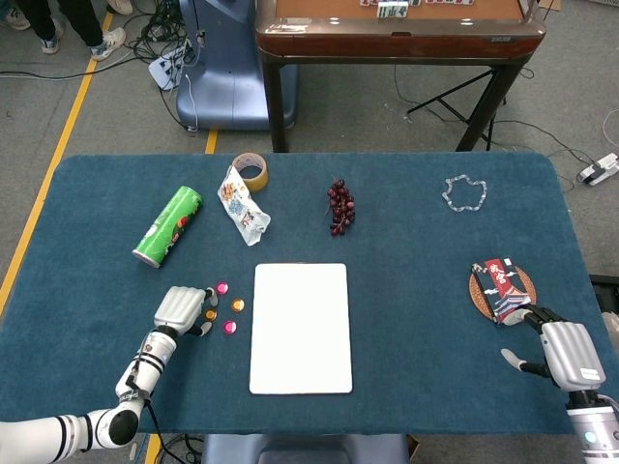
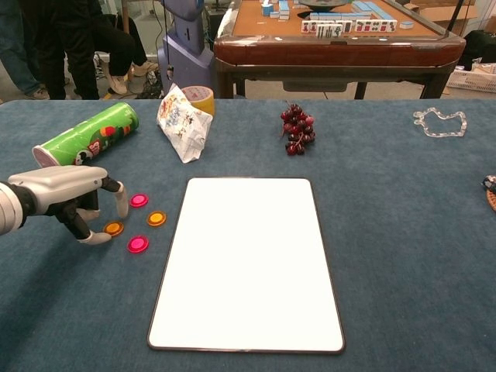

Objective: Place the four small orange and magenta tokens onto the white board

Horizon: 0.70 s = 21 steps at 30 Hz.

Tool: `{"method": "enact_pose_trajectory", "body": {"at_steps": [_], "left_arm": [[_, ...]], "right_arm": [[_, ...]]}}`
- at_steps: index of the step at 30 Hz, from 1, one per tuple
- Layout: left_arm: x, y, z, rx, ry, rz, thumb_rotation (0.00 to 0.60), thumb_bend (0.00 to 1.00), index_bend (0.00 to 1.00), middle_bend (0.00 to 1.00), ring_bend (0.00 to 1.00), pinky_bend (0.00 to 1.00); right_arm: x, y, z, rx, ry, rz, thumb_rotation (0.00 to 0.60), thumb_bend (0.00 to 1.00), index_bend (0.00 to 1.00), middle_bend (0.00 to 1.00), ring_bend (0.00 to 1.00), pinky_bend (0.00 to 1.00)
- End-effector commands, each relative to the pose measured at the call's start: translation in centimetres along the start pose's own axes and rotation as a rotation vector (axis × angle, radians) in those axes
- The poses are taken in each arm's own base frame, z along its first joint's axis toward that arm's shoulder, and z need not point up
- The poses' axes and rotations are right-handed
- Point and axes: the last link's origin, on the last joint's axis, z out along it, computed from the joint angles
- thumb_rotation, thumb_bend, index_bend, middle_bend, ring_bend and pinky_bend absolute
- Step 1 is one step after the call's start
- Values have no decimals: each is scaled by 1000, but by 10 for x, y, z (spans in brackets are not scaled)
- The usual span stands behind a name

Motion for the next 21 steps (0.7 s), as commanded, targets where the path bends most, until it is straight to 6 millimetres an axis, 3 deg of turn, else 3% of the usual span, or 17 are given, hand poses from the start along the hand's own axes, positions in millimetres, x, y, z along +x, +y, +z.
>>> {"method": "enact_pose_trajectory", "body": {"at_steps": [1,21], "left_arm": [[0,0,0,0,-3,1,600,311,504,1000,1000,1000],[-3,1,2,10,-4,23,600,316,525,1000,1000,1000]], "right_arm": [[-1,0,0,1,-2,0,600,133,434,372,364,517],[-3,2,0,-4,-7,2,600,133,434,372,364,518]]}}
